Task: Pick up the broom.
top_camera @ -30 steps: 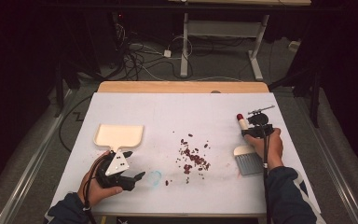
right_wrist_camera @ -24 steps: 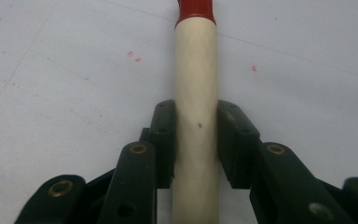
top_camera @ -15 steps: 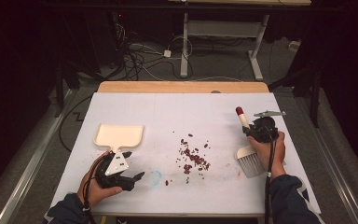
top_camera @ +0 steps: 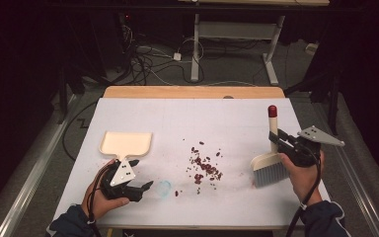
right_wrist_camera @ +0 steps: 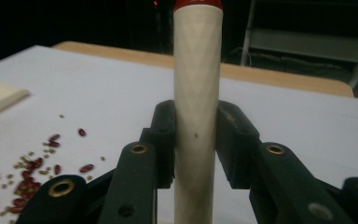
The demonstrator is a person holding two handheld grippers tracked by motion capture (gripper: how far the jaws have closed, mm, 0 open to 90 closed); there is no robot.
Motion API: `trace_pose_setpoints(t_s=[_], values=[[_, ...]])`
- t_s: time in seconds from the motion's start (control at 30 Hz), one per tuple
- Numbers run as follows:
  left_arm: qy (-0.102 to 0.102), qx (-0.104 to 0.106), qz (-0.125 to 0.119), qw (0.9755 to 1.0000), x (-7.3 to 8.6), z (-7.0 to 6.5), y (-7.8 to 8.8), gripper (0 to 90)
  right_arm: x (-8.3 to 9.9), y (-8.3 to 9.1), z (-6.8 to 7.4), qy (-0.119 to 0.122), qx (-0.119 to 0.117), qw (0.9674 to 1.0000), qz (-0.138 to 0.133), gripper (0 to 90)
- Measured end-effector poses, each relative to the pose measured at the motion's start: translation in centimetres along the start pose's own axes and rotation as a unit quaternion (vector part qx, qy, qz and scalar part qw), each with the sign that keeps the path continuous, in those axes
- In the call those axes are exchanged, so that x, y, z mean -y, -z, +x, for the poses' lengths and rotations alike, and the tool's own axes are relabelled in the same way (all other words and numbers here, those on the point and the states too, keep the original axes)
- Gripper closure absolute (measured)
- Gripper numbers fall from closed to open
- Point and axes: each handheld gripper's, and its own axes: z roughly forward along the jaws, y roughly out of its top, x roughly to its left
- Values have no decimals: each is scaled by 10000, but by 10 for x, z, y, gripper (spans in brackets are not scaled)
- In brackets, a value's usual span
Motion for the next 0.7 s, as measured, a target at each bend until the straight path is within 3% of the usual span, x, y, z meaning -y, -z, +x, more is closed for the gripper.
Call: trace_pose_setpoints(t_s=[0.17,0.23,0.37,0.43,0.5,0.57,0.6,0.63,0.67,0.7], values=[[197,153,-151,9996,-9,-3,3,182,-5,18,12,88,-62,9992,-390,706],[176,213,-168,9995,-13,-7,2,182,-8,24,18,128,-101,9974,-696,706],[123,294,-180,9993,-20,-14,1,182,-17,28,30,283,-102,9963,-800,705],[170,464,-311,9983,-34,-20,0,183,-21,27,36,281,-147,9962,-809,705],[169,499,-365,9979,-39,-23,-1,185,-26,26,44,378,-181,9956,-836,705],[186,707,-570,9957,-57,-33,-4,200,-32,26,55,464,-167,9944,-929,705],[186,707,-570,9957,-57,-33,-4,199,-35,25,61,487,-204,9944,-915,705],[145,927,-749,9928,-70,-39,-9,198,-38,23,68,522,-232,9939,-947,705],[130,1011,-836,9913,-77,-43,-12,198,-40,23,72,517,-264,9935,-978,705],[130,1011,-836,9913,-77,-43,-12,198,-42,21,78,552,-314,9931,-991,705]])
